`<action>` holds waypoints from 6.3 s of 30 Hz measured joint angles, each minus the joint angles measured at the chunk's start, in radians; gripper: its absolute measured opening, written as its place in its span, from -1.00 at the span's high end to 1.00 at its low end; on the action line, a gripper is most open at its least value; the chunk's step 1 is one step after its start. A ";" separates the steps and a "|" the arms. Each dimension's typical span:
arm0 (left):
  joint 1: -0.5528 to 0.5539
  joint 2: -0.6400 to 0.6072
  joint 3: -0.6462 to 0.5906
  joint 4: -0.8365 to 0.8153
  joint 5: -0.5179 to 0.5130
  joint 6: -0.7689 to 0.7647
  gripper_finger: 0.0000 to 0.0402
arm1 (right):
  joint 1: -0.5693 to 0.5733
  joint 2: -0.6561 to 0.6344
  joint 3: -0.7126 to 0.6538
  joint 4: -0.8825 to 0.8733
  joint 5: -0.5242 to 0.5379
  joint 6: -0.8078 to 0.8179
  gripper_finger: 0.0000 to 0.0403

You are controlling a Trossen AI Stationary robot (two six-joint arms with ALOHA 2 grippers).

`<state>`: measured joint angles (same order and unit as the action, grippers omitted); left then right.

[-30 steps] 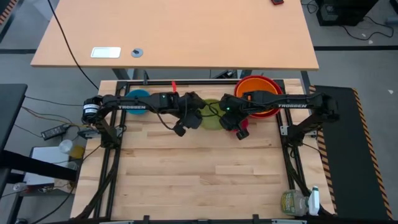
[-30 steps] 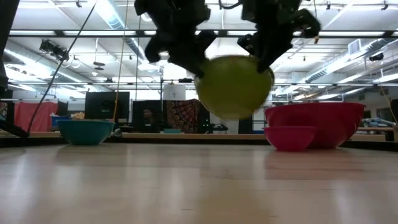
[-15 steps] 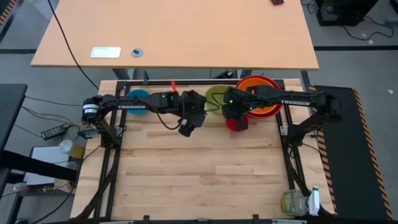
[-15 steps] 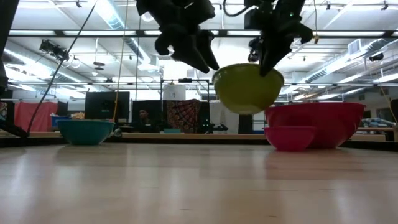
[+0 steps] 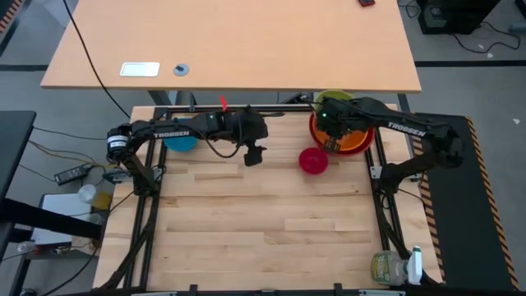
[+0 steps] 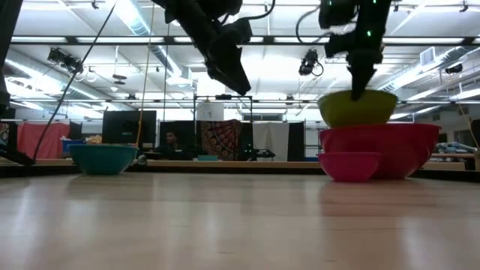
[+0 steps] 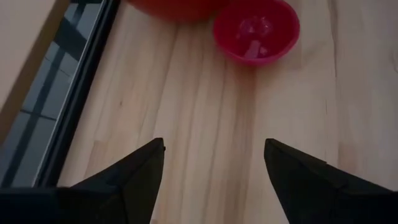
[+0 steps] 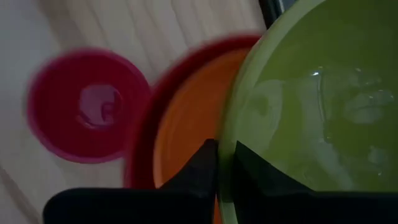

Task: Nest bowls inside each other
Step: Stack the green bowl into the orange bowl, then stack the blue bowl into the green bowl, then stack the pink bowl into the blue bowl

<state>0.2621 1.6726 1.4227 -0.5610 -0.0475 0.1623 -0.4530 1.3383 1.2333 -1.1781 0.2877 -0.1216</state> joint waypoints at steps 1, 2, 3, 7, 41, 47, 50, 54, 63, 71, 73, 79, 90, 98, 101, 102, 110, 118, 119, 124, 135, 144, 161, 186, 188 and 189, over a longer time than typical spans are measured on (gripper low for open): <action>0.005 0.000 0.000 0.000 0.000 -0.008 -0.39 | -0.013 -0.001 -0.019 0.010 -0.002 0.009 0.80; 0.008 0.000 0.000 0.000 0.000 -0.014 -0.39 | -0.026 -0.001 -0.039 0.024 -0.007 0.014 0.80; 0.014 0.000 0.000 -0.002 0.000 -0.021 -0.39 | -0.038 -0.001 -0.061 0.036 -0.021 0.019 0.80; 0.036 0.000 0.000 -0.063 -0.001 -0.108 -0.39 | -0.063 0.000 -0.148 0.077 -0.065 0.044 0.80; 0.217 -0.201 -0.208 -0.543 0.014 -0.424 -0.39 | -0.145 -0.006 0.082 0.046 -0.197 0.111 -0.62; 0.264 -0.200 -0.313 -0.547 -0.078 -0.464 -0.39 | -0.124 -0.003 0.088 0.159 -0.196 0.098 -0.62; 0.263 -0.184 -0.334 -0.566 -0.194 -0.466 -0.39 | -0.113 0.003 0.088 0.189 -0.196 0.095 -0.60; 0.280 -0.182 -0.394 -0.508 -0.204 -0.450 -0.36 | -0.098 0.002 0.088 0.231 -0.196 0.094 -0.58; 0.362 -0.181 -0.529 -0.445 -0.220 -0.367 0.13 | -0.034 0.002 0.088 0.289 -0.194 0.096 -0.51; 0.344 -0.181 -0.523 -0.411 -0.211 -0.207 0.90 | 0.016 0.002 0.088 0.304 -0.199 0.069 -0.43; 0.329 -0.181 -0.509 -0.404 -0.199 -0.175 0.93 | 0.026 0.002 0.088 0.302 -0.201 0.049 -0.41; 0.250 -0.181 -0.432 -0.397 -0.181 -0.005 0.94 | 0.026 0.002 0.087 0.312 -0.203 0.116 -0.36; -0.019 -0.180 -0.324 -0.159 -0.161 0.436 0.95 | 0.029 0.124 0.087 0.402 -0.391 0.236 -0.25; -0.137 -0.180 -0.324 -0.027 -0.064 0.695 0.96 | 0.138 0.141 0.087 0.466 -0.455 -0.112 -0.19; -0.143 -0.180 -0.313 0.018 0.020 0.691 0.96 | 0.186 0.138 0.087 0.482 -0.494 -0.207 -0.17; -0.142 -0.180 -0.304 0.028 0.042 0.694 0.96 | 0.201 0.138 0.087 0.484 -0.500 -0.218 -0.16; -0.135 -0.180 -0.219 0.061 0.163 0.756 0.96 | 0.306 0.163 0.087 0.499 -0.450 -0.285 -0.15; -0.134 -0.179 -0.206 0.071 0.195 0.801 0.91 | 0.335 0.205 0.088 0.487 -0.418 -0.381 0.10; -0.134 -0.179 -0.206 0.074 0.195 0.801 0.88 | 0.336 0.212 0.088 0.484 -0.417 -0.383 0.16; -0.133 -0.181 -0.203 0.106 0.191 0.771 0.73 | 0.337 0.235 0.086 0.454 -0.376 -0.382 0.49; -0.138 -0.182 -0.201 0.191 0.204 0.629 0.07 | 0.327 0.265 0.086 0.449 -0.313 -0.302 0.90; -0.136 -0.183 -0.202 0.206 -0.097 0.266 -0.23 | 0.231 0.177 0.087 0.242 -0.186 -0.134 0.85; -0.161 -0.183 -0.204 0.017 -0.218 -0.351 0.04 | -0.104 0.124 -0.089 0.112 -0.062 0.094 0.83; -0.178 -0.184 -0.204 0.039 -0.106 -0.351 0.09 | -0.197 0.124 0.029 -0.029 -0.202 0.129 -0.23; -0.173 -0.184 -0.204 0.040 -0.106 -0.351 0.09 | -0.156 0.124 0.083 -0.039 -0.224 0.128 -0.26; -0.173 -0.184 -0.204 0.043 -0.106 -0.351 0.09 | -0.129 0.124 0.104 -0.038 -0.247 0.121 -0.27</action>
<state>0.0891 1.4887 1.2190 -0.5182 -0.1535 -0.1883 -0.5821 1.4624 1.3374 -1.2162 0.0403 -0.0006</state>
